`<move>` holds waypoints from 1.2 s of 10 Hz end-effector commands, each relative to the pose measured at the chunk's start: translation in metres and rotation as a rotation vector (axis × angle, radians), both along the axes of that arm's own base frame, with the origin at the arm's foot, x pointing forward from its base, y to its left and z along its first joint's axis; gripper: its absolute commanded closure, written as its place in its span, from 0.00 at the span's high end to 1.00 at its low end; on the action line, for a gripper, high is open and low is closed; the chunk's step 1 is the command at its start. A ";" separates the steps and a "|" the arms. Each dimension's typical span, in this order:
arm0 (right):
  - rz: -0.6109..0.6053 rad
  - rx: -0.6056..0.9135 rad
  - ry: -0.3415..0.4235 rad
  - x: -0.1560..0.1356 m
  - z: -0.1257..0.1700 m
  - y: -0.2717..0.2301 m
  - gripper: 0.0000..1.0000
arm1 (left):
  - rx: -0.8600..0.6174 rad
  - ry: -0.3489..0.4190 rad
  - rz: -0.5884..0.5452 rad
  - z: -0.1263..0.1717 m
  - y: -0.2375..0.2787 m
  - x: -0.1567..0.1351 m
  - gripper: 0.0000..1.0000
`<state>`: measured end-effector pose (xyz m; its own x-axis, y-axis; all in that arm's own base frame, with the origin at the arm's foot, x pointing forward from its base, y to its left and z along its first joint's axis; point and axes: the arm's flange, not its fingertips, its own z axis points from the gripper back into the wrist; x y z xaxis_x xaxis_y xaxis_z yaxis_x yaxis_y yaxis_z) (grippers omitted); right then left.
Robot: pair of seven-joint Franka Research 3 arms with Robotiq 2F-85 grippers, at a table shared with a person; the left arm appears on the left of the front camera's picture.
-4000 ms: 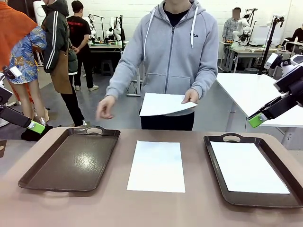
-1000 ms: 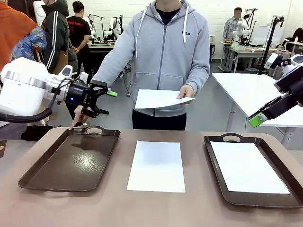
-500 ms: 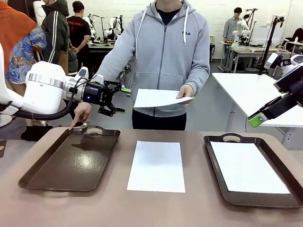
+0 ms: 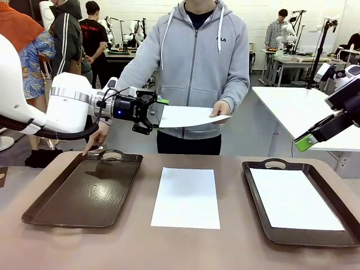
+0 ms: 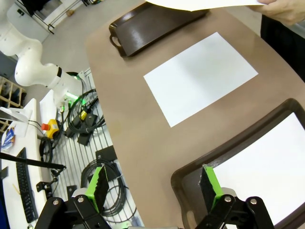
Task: Sort the A4 documents.
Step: Receive the A4 Paper.
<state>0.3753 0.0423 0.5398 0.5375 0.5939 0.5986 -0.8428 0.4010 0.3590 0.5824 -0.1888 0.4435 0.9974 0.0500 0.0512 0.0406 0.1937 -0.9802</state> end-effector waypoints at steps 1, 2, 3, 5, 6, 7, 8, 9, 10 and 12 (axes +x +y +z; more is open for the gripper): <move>-0.002 -0.008 0.003 0.000 -0.001 0.001 1.00 | -0.042 0.026 -0.001 0.003 -0.014 0.012 1.00; -0.002 -0.008 0.003 0.000 -0.001 0.001 1.00 | -0.058 0.032 0.008 0.002 -0.018 0.015 1.00; -0.002 -0.008 0.003 0.000 -0.001 0.001 1.00 | -0.065 0.038 0.015 0.000 -0.021 0.017 1.00; -0.002 -0.008 0.003 0.000 -0.001 0.001 1.00 | -0.075 0.046 0.013 -0.005 -0.026 0.018 1.00; -0.002 -0.008 0.003 0.000 -0.001 0.001 1.00 | -0.072 0.032 -0.002 -0.009 -0.031 0.019 1.00; -0.002 -0.008 0.003 0.000 -0.001 0.001 1.00 | -0.082 0.044 -0.005 -0.015 -0.034 0.020 1.00; -0.002 -0.008 0.003 0.000 -0.001 0.001 1.00 | -0.068 0.036 0.003 -0.019 -0.036 0.018 1.00; -0.002 -0.008 0.003 0.000 -0.001 0.001 1.00 | -0.050 0.009 0.000 -0.018 -0.037 0.016 0.83; -0.002 -0.008 0.003 0.000 -0.001 0.001 1.00 | -0.029 0.004 -0.005 -0.015 -0.037 0.014 0.81; -0.002 -0.008 0.003 0.000 -0.001 0.001 1.00 | 0.021 -0.030 0.005 -0.012 -0.035 0.012 0.63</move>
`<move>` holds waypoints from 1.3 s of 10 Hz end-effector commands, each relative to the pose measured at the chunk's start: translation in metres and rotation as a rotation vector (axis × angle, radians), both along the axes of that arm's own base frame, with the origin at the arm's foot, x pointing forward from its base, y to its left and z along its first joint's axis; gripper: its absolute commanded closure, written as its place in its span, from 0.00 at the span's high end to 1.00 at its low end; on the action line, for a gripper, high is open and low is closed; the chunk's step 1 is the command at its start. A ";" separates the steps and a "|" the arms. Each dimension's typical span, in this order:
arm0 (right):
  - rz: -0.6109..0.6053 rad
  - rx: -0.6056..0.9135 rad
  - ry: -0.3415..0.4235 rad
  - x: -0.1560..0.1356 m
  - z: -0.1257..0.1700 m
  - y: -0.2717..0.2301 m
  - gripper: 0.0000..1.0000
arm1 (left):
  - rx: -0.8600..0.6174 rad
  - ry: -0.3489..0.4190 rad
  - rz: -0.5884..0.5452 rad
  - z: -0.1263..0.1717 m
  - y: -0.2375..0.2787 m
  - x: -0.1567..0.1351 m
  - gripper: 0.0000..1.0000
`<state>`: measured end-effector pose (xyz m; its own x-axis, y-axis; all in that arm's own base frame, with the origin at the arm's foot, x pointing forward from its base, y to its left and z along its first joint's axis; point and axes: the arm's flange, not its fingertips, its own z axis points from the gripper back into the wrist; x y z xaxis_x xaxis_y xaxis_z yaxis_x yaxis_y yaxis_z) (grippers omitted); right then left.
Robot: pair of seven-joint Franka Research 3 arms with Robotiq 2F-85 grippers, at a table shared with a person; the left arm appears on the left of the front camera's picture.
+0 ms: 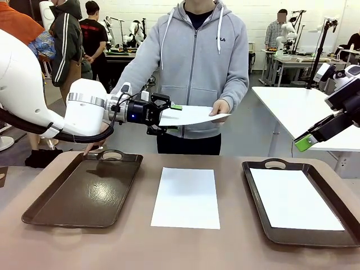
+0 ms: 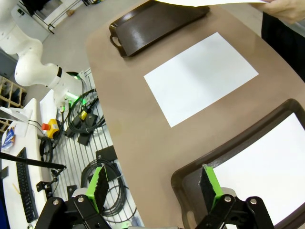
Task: Sort the A4 documents.
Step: Receive the A4 Paper.
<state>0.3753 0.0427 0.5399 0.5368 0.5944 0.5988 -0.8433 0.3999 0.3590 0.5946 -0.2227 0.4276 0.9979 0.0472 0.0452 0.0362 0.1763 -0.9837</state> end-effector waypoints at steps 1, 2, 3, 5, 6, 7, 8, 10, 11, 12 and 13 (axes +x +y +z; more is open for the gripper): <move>-0.003 -0.008 0.003 0.000 -0.001 0.000 1.00 | 0.039 -0.038 0.021 0.005 0.003 0.000 0.45; -0.003 -0.008 0.003 0.000 -0.001 0.000 1.00 | 0.045 -0.048 0.031 0.007 0.009 0.000 0.43; -0.003 -0.008 0.003 0.000 -0.001 0.000 1.00 | 0.048 -0.050 0.043 0.007 0.014 0.001 0.26; -0.003 -0.008 0.003 0.000 -0.001 0.000 1.00 | 0.039 -0.043 0.050 0.005 0.019 0.001 0.07; -0.003 -0.008 0.003 0.000 -0.001 0.000 1.00 | 0.038 -0.043 0.050 0.005 0.018 0.000 0.05; -0.003 -0.008 0.003 0.000 -0.001 0.000 1.00 | 0.037 -0.043 0.050 0.005 0.018 0.001 0.00; -0.003 -0.008 0.003 0.000 -0.001 0.000 1.00 | 0.039 -0.040 0.050 0.004 0.017 0.002 0.00; -0.003 -0.008 0.003 0.000 -0.001 0.000 1.00 | 0.048 -0.044 0.048 0.002 0.016 0.001 0.00; -0.003 -0.008 0.003 0.000 -0.001 0.000 1.00 | 0.051 -0.050 0.045 0.001 0.015 0.001 0.00; -0.003 -0.008 0.003 0.000 -0.001 0.000 1.00 | 0.046 -0.042 0.050 0.000 0.016 0.001 0.00; -0.003 -0.008 0.003 0.000 -0.001 0.000 1.00 | 0.026 -0.080 0.022 0.004 0.017 -0.001 0.00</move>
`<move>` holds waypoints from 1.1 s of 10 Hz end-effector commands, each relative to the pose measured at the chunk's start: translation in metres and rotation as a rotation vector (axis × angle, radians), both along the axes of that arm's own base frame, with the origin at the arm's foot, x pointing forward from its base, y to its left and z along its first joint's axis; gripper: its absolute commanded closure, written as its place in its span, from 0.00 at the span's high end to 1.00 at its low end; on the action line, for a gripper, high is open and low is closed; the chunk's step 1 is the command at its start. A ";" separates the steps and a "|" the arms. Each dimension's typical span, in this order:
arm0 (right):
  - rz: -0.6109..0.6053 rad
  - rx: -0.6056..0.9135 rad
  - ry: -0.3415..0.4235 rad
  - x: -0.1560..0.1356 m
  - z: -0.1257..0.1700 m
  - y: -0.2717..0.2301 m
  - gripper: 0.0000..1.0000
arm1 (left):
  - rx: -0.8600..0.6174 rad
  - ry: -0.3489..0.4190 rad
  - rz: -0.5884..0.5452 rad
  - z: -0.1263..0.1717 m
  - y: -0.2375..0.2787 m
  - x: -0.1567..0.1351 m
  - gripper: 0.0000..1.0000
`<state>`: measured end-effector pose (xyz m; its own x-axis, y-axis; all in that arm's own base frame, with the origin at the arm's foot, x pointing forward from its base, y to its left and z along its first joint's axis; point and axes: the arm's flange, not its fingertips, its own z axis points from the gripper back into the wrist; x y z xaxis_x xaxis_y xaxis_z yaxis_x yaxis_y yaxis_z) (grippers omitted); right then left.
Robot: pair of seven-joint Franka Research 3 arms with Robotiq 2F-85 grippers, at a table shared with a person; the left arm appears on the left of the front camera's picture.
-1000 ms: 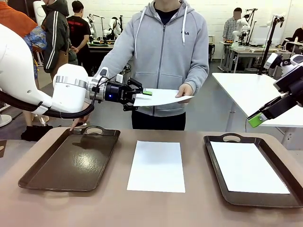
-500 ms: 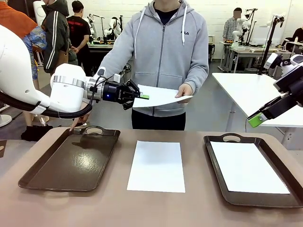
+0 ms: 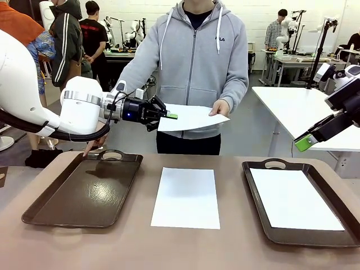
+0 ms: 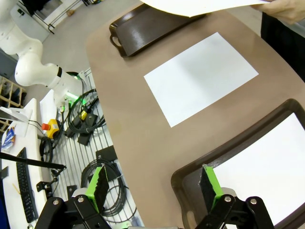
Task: Sort the A4 documents.
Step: Receive the A4 Paper, then place the A4 Paper in the designated Handle tray.
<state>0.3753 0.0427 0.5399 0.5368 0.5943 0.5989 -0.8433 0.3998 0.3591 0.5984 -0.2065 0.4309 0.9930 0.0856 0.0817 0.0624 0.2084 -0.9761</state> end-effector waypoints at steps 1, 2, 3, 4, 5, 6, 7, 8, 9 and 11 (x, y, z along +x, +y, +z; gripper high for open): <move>-0.003 -0.008 0.003 0.000 -0.001 0.000 1.00 | -0.047 -0.075 -0.093 0.011 0.007 -0.014 0.00; -0.003 -0.008 0.003 0.000 -0.001 0.000 1.00 | 0.000 0.000 0.000 0.000 0.000 0.000 0.00; -0.003 -0.008 0.003 0.000 -0.001 0.000 1.00 | 0.000 0.000 0.000 0.000 0.000 0.000 0.00; -0.003 -0.008 0.003 0.000 -0.001 0.000 1.00 | 0.000 0.000 0.000 0.000 0.000 0.000 0.00; -0.003 -0.008 0.003 0.000 -0.001 0.000 1.00 | 0.000 0.000 0.000 0.000 0.000 0.000 0.00; -0.003 -0.008 0.003 0.000 -0.001 0.000 1.00 | 0.000 0.000 0.000 0.000 0.000 0.000 0.00; -0.003 -0.008 0.003 0.000 -0.001 0.000 1.00 | 0.000 0.000 0.000 0.000 0.000 0.000 0.00; -0.003 -0.008 0.003 0.000 -0.001 0.000 1.00 | 0.000 0.000 0.000 0.000 0.000 0.000 0.00; -0.003 -0.008 0.003 0.000 -0.001 0.000 1.00 | 0.000 0.000 0.000 0.000 0.000 0.000 0.00; -0.003 -0.008 0.003 0.000 -0.001 0.000 1.00 | 0.000 0.000 0.000 0.000 0.000 0.000 0.00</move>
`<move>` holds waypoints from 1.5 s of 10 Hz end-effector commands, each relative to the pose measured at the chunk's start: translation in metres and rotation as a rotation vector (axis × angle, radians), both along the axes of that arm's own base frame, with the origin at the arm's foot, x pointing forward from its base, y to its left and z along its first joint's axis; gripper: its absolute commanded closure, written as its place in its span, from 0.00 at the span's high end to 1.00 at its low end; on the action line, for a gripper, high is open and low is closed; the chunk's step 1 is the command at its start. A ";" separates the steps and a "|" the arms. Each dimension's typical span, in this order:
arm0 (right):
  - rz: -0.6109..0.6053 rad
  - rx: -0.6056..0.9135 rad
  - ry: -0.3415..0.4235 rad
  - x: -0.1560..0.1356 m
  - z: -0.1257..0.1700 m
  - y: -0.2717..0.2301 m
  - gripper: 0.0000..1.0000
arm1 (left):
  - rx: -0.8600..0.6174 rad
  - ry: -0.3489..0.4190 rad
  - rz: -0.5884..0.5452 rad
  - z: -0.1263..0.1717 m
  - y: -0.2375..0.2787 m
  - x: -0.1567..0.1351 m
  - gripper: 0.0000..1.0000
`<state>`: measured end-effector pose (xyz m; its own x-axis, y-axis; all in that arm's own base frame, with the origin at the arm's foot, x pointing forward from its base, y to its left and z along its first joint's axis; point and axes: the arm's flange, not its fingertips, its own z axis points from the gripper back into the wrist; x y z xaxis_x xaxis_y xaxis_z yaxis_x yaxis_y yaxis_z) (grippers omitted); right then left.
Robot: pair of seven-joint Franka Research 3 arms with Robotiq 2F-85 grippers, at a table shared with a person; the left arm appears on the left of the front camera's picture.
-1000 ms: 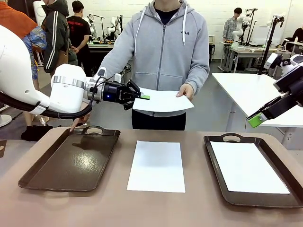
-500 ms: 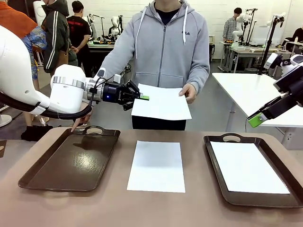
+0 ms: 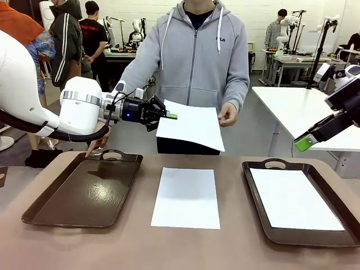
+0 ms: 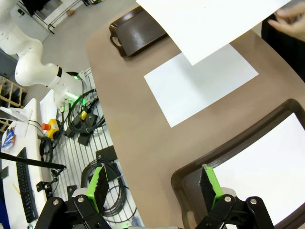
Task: Sort the A4 documents.
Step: Place the A4 Paper in the designated Handle tray.
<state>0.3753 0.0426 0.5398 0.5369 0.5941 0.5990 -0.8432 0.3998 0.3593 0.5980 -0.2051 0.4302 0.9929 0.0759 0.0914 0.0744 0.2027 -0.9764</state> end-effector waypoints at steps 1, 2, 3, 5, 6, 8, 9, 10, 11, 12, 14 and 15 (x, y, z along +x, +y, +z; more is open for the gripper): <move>-0.003 -0.008 0.003 0.000 -0.001 0.000 1.00 | 0.005 0.010 0.010 0.001 -0.001 0.000 0.00; -0.003 -0.008 0.003 0.000 -0.001 0.000 1.00 | 0.005 0.010 0.010 0.001 -0.001 0.000 0.00; -0.003 -0.008 0.003 0.000 -0.001 0.000 1.00 | 0.000 0.000 0.000 0.000 0.000 0.000 0.01; -0.003 -0.008 0.003 0.000 -0.001 0.000 1.00 | 0.193 -0.096 -0.069 0.015 0.003 -0.020 0.01; -0.003 -0.008 0.003 0.000 -0.001 0.000 1.00 | 0.282 -0.094 -0.077 0.018 0.019 -0.030 0.01; -0.003 -0.008 0.003 0.000 -0.001 0.000 1.00 | 0.304 -0.113 -0.055 0.019 0.059 -0.043 0.01; -0.003 -0.008 0.003 0.000 -0.001 0.000 1.00 | 0.347 -0.109 -0.041 0.015 0.079 -0.048 0.01; -0.003 -0.008 0.003 0.000 -0.001 0.000 1.00 | 0.377 -0.111 -0.040 0.010 0.100 -0.053 0.01; -0.003 -0.008 0.003 0.000 -0.001 0.000 1.00 | 0.407 -0.108 -0.032 0.007 0.117 -0.058 0.01; -0.003 -0.008 0.003 0.000 -0.001 0.000 1.00 | 0.445 -0.080 -0.046 0.002 0.134 -0.063 0.01; -0.003 -0.008 0.003 0.000 -0.001 0.000 1.00 | 0.411 -0.038 -0.098 -0.009 0.165 -0.068 0.01; -0.003 -0.008 0.003 0.000 -0.001 0.000 1.00 | 0.397 -0.019 -0.112 -0.012 0.177 -0.068 0.01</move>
